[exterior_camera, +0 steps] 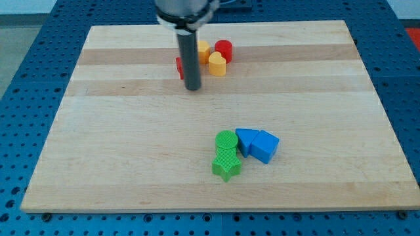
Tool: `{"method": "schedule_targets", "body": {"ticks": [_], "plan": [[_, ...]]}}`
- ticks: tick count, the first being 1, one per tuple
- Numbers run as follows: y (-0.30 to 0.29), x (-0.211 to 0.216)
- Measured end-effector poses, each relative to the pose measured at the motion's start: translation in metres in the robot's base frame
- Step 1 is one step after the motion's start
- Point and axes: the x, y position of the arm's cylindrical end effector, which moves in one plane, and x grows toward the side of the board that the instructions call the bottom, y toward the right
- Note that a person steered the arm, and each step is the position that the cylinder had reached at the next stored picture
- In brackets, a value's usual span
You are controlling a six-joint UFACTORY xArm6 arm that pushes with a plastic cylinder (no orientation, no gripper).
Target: Move the triangle to the top left of the red star
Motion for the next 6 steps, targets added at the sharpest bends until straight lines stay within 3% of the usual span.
{"method": "schedule_targets", "body": {"ticks": [1,2,3,4,6], "plan": [[0.111,0.005],[0.196,0.055],[0.205,0.126],[0.123,0.146],[0.008,0.104]]}}
